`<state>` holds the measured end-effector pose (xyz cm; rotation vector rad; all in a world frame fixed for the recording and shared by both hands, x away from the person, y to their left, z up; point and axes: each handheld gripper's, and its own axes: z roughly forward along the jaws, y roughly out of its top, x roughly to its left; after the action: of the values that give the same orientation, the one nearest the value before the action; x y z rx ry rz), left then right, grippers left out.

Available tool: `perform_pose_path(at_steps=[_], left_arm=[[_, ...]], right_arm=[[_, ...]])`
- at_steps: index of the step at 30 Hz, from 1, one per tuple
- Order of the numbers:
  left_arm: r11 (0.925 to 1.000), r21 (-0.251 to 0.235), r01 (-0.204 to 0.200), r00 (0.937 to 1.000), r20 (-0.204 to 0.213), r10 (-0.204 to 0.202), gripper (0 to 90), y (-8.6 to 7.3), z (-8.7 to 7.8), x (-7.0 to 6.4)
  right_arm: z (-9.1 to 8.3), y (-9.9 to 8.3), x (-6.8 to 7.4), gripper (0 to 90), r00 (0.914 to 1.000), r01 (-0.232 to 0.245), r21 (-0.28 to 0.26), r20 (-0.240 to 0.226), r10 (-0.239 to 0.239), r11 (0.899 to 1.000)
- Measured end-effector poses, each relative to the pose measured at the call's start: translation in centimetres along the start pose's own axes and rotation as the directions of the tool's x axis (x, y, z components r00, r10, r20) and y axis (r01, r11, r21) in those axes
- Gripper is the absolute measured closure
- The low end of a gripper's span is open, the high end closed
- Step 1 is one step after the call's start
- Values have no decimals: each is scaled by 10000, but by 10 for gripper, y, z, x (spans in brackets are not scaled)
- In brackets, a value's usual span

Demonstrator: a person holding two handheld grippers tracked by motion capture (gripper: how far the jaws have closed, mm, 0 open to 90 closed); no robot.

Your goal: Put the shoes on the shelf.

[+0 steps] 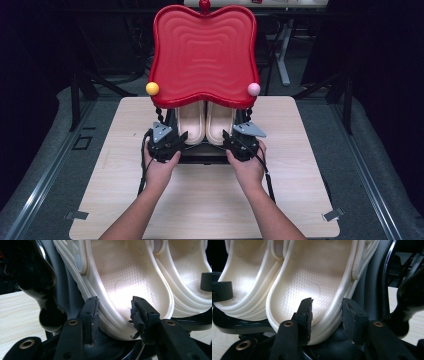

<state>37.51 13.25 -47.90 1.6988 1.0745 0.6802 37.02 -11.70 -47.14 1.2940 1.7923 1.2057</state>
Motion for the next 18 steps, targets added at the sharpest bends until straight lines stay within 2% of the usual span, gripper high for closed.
perform_pose_path(at_steps=[8,10,12,18], left_arm=[[10000,-36,25,10000,-37,-25,574,0,0,0],[9997,-86,-219,9996,-198,218,609,2,-1,0],[9996,-68,-270,9994,-221,269,622,3,0,0],[9996,-172,-204,9993,-316,199,651,5,4,4]], right_arm=[[1,1,0,613,9999,106,17,77,-106,9999],[3,0,0,612,9998,202,-51,91,-201,9998],[4,0,-1,613,9999,144,-70,92,-143,9999],[6,3,0,616,9997,228,40,94,-229,9997]])
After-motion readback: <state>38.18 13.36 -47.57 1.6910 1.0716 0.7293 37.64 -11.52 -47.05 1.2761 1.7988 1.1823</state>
